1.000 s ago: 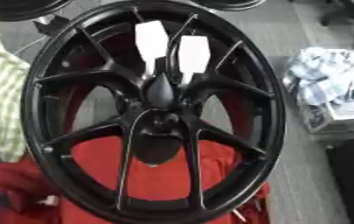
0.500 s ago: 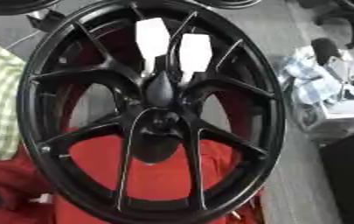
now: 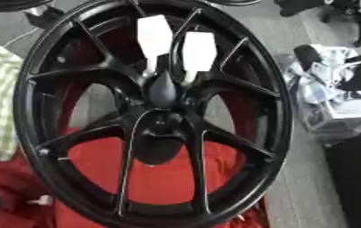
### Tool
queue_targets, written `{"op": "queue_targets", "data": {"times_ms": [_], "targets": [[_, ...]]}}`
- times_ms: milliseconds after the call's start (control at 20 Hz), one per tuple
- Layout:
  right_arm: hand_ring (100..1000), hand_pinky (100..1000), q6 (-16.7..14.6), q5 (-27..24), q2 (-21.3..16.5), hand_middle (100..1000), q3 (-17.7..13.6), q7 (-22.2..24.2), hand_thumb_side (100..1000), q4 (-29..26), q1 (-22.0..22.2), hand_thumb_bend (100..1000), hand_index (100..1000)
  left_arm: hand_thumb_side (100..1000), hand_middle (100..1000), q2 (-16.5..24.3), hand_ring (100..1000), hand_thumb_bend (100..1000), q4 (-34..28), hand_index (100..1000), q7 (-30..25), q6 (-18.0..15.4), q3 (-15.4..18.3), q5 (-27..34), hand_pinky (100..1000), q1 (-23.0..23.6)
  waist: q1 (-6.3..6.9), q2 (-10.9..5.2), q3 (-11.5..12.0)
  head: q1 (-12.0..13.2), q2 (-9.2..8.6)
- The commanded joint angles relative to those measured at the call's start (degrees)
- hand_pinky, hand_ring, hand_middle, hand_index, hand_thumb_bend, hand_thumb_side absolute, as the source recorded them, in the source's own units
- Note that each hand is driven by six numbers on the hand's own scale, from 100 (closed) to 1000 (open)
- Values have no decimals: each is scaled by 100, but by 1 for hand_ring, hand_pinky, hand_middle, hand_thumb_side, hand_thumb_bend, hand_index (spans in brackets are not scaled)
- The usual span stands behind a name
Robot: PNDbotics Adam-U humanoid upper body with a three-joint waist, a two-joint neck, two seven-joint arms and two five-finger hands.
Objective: Pull the pin out of the wheel hub.
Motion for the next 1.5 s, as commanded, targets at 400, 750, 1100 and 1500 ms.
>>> {"op": "queue_targets", "data": {"times_ms": [400, 750, 1100, 1500], "targets": [[899, 934, 221, -47, -231, 884, 174, 260, 199, -38, -299, 100, 841, 746, 562, 130, 632, 100, -96, 727, -58, -25, -16, 36, 544, -188, -25, -56, 304, -293, -145], [911, 936, 520, 9, -213, 903, 389, 378, 198, -38, -508, 100, 855, 745, 561, 99, 632, 100, -96, 727, -62, -20, -22, 50, 544, -212, -44, -55, 439, -588, -114], [914, 936, 832, 41, -181, 915, 523, 313, 198, -38, -617, 100, 876, 746, 561, 75, 632, 100, -96, 727, -69, -7, -27, 52, 545, -212, -43, -55, 490, -714, -184], [919, 934, 1373, 168, -152, 921, 691, 411, 202, -38, -837, 100, 887, 747, 561, 66, 632, 100, -96, 727, -72, 0, -34, 53, 545, -235, -54, -28, 553, -753, -216]]}}
